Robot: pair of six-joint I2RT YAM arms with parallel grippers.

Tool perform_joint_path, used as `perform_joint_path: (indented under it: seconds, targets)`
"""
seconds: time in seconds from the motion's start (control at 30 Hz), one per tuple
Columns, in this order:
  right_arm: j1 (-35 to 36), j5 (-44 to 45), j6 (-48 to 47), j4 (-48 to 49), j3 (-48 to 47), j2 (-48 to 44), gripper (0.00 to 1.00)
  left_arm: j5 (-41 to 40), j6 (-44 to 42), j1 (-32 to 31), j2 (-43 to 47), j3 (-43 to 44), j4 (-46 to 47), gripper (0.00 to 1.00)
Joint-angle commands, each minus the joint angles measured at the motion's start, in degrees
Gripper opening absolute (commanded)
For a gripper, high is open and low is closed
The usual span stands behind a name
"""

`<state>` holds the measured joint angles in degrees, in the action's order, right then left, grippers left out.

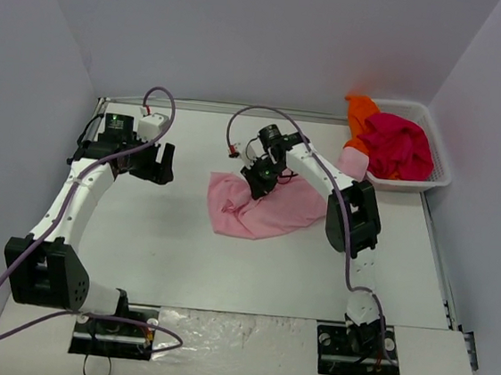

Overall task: Fold and stack the t-shirts
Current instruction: Flatten out the tshirt

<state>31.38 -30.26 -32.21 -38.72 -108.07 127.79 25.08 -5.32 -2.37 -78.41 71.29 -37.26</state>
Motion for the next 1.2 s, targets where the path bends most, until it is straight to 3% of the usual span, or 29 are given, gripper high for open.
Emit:
perform_joint_path:
  seconds: [0.0, 0.3, 0.5, 0.6, 0.87, 1.17]
  targets:
    - [0.53, 2.22, -0.23, -2.94, 3.56, -10.70, 0.00, 1.55, 0.66, 0.44, 1.42, 1.66, 0.96, 0.73]
    - [0.62, 7.66, -1.37, -8.56, 24.82, -38.01, 0.00, 5.42, 0.75, -0.35, -3.59, 7.20, -1.33, 0.71]
    - [0.09, 10.84, 1.88, -8.92, 35.64, -49.28, 0.00, 5.33, -0.39, -4.39, -9.63, 10.79, -1.85, 0.71]
    - [-1.75, 9.70, 1.97, -9.27, 37.40, -51.58, 0.00, 5.33, -1.62, -9.03, -14.73, 14.05, -2.03, 0.72]
    - [-5.09, 6.71, 0.92, -11.03, 37.41, -51.94, 0.00, 6.38, -1.44, -14.41, -30.98, 24.32, -0.54, 0.72]
    - [-6.06, 6.36, 0.57, -11.73, 39.16, -52.20, 0.00, 6.21, -1.71, -19.86, -42.25, 30.40, -0.10, 0.70]
